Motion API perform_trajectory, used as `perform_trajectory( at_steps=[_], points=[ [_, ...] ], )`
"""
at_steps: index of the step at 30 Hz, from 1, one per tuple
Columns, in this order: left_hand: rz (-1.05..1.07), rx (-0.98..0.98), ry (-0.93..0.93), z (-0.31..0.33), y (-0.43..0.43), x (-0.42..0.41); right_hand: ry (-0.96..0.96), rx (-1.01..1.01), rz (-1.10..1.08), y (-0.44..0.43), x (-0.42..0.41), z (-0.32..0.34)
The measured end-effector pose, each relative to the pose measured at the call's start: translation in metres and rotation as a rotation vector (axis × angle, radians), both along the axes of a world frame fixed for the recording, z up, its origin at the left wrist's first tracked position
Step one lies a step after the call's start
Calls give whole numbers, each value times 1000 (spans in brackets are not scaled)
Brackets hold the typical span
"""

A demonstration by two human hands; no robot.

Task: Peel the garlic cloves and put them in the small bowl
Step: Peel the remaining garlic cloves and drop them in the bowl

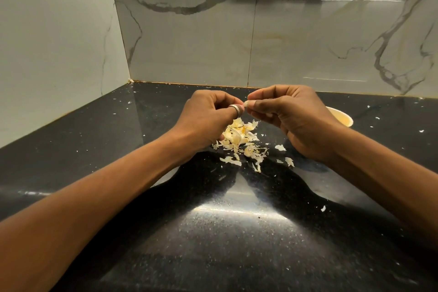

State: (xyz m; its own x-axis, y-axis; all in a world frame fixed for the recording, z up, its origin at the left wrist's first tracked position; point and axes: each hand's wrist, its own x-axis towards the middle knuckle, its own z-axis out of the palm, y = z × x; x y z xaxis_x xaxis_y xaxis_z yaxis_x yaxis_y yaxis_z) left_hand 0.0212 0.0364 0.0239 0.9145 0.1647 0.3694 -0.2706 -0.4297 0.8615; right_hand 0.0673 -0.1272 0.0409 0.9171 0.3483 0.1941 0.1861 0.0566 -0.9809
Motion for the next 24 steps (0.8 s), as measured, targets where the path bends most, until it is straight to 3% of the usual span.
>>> perform_trajectory(
  at_steps=[10,16,24],
  points=[
    [48,-72,5,0,2,1,-187,-243,-59,0,2,-2],
    [53,-141,56,0,1,1,-154,-213,-13,1,-3,-2],
    [7,-362,155,3,0,2,41,-53,54,1,0,-1]
  ],
)
